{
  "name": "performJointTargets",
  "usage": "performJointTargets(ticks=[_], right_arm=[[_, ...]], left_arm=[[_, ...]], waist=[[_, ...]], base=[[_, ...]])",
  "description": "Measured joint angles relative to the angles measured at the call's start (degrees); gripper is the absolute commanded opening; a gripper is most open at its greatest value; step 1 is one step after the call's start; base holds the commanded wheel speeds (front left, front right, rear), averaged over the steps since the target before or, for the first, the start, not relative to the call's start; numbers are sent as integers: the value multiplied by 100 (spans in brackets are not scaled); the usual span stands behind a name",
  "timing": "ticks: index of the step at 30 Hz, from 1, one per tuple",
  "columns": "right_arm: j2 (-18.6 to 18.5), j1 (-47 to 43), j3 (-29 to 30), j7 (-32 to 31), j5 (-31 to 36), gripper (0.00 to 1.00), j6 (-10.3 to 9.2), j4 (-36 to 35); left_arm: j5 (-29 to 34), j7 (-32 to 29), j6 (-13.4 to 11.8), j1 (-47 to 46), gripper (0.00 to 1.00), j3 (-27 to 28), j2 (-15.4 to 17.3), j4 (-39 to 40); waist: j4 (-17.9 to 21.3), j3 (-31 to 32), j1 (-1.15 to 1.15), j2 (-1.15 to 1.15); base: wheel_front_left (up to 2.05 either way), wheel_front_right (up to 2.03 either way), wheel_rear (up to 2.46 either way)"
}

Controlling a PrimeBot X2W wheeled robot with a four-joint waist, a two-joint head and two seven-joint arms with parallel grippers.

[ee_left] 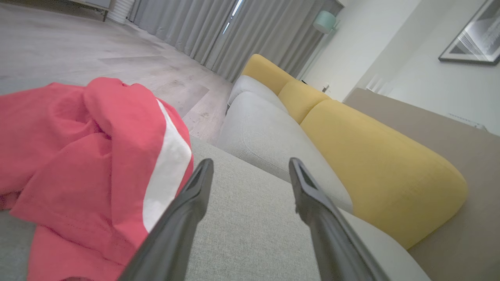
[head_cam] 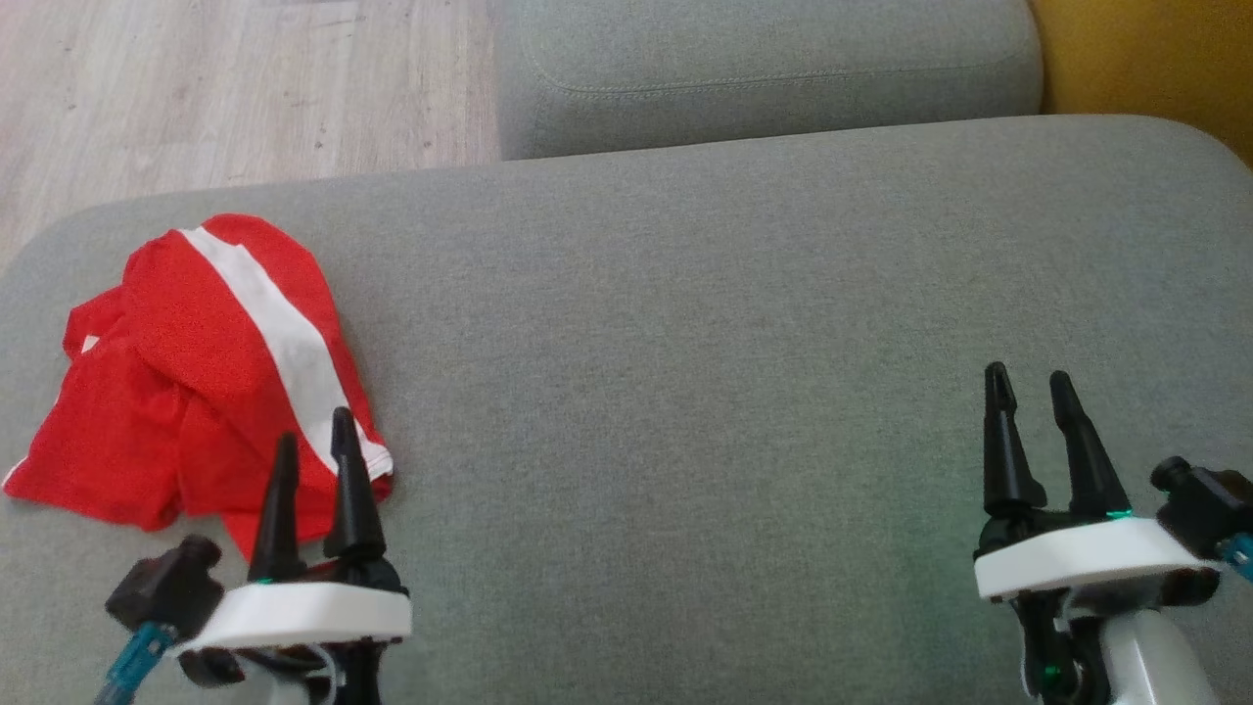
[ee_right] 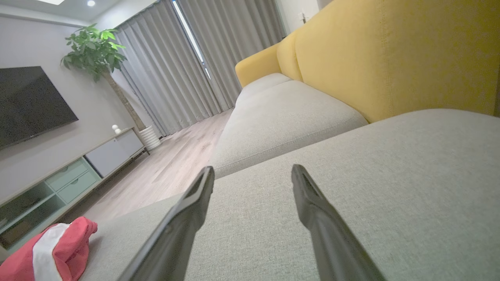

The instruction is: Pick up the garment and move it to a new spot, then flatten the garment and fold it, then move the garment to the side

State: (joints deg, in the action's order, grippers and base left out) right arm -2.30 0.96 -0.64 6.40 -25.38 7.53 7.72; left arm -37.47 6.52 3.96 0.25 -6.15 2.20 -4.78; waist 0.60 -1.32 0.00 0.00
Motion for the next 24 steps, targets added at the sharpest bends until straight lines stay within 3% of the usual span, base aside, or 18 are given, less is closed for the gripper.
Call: performJointTargets(ticks=[14,24], right_arm=[[-4,85,-171,221,1089,100,0,-126],[-7,88,-339,408,2001,100,0,-248]], left_arm=[[1265,221,-130,-1,100,-368,53,87],[2241,400,-402,-37,100,-737,276,131]], waist=[[49,21,0,0],[87,-25,0,0]], base=[[0,0,0],[0,0,0]])
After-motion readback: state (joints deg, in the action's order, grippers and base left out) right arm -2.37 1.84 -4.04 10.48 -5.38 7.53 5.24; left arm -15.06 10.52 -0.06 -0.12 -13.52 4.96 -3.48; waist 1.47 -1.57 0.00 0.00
